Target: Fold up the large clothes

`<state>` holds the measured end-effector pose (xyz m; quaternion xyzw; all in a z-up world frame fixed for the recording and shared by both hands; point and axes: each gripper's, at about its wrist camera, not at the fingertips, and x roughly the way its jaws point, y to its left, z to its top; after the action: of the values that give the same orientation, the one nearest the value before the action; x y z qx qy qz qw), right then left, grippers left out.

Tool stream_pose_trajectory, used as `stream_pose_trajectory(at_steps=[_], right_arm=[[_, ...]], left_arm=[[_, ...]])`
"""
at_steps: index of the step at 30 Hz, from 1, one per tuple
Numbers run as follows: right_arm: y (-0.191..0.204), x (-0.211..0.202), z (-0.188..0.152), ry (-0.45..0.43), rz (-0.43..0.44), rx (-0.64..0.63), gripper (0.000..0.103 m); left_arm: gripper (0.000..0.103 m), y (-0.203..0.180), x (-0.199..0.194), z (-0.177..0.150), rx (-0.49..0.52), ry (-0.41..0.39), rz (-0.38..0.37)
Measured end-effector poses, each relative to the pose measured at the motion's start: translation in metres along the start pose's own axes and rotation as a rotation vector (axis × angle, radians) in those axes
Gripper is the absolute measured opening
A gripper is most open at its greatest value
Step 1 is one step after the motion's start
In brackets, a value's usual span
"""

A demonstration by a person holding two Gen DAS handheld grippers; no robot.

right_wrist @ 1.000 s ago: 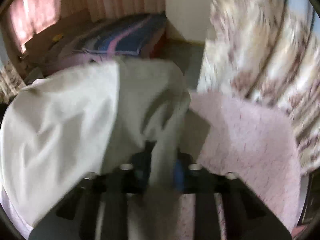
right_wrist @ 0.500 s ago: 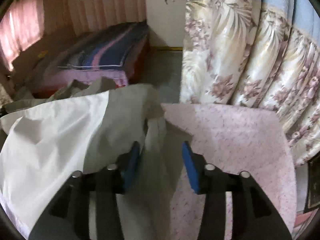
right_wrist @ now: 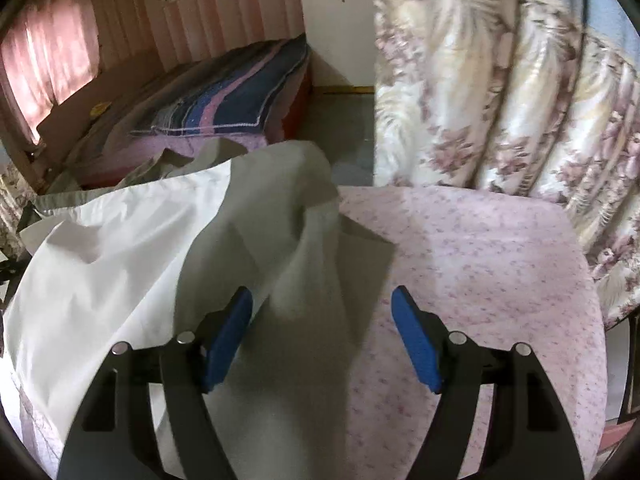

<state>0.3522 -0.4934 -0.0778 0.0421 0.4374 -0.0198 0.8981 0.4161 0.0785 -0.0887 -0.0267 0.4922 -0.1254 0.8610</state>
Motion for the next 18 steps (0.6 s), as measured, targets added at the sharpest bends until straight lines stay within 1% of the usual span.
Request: stream_pose_trajectory(at_steps=[1,2,3,4,5,6,7,8,9,10,11,12,13,14,15,16,17,18], right_arm=[[0.005,0.006,0.001,0.019,-0.006,-0.017,0.060],[0.009,0.008,0.001,0.022,0.008,-0.033,0.017],[0.014,0.009,0.002,0.025,0.017,-0.053,0.007],[0.021,0.002,0.003,-0.015,-0.016,-0.094,0.004],[0.028,-0.007,0.002,-0.066,-0.029,-0.129,0.003],[0.031,-0.021,0.002,-0.125,-0.037,-0.146,0.002],[0.032,-0.042,0.003,-0.211,-0.018,-0.134,0.002],[0.030,-0.060,0.003,-0.282,0.011,-0.111,0.002],[0.028,-0.071,0.003,-0.328,0.024,-0.095,0.002],[0.025,-0.081,0.003,-0.377,0.022,-0.072,0.002],[0.022,-0.081,0.006,-0.382,0.005,-0.058,0.002],[0.018,-0.076,0.010,-0.370,-0.016,-0.043,0.002],[0.010,-0.062,0.015,-0.333,-0.038,-0.017,0.002],[0.004,-0.047,0.018,-0.283,-0.054,-0.002,0.003],[0.003,-0.031,0.017,-0.242,-0.090,-0.002,0.004],[0.005,-0.012,0.016,-0.170,-0.145,-0.018,0.008],[0.008,0.005,0.013,-0.103,-0.184,-0.045,0.012],[0.009,0.011,0.010,-0.082,-0.205,-0.060,0.018]], left_arm=[[0.048,-0.003,0.007,0.002,0.011,0.020,-0.008],[0.026,-0.009,0.013,0.006,0.014,0.036,-0.013],[0.016,-0.014,0.014,0.009,0.025,0.028,0.018],[0.008,-0.020,0.010,0.012,0.050,0.001,0.047],[0.006,-0.024,0.001,0.015,0.059,-0.043,0.048],[0.005,-0.027,-0.016,0.015,0.053,-0.109,0.042],[0.005,-0.028,-0.027,0.015,0.049,-0.153,0.036],[0.004,-0.028,-0.048,0.012,0.037,-0.243,0.025],[0.004,-0.027,-0.063,0.010,0.026,-0.304,0.012],[0.004,-0.025,-0.074,0.009,0.014,-0.347,0.006],[0.004,-0.021,-0.076,0.012,-0.003,-0.355,0.013],[0.005,-0.015,-0.067,0.019,-0.019,-0.318,0.028],[0.006,-0.009,-0.055,0.024,-0.036,-0.277,0.030],[0.009,0.002,-0.031,0.031,-0.072,-0.199,0.030],[0.011,0.006,-0.013,0.034,-0.092,-0.144,0.034],[0.011,0.010,0.006,0.035,-0.107,-0.082,0.045],[0.016,0.011,0.023,0.032,-0.110,-0.026,0.072],[0.028,0.009,0.030,0.028,-0.101,-0.009,0.114]])
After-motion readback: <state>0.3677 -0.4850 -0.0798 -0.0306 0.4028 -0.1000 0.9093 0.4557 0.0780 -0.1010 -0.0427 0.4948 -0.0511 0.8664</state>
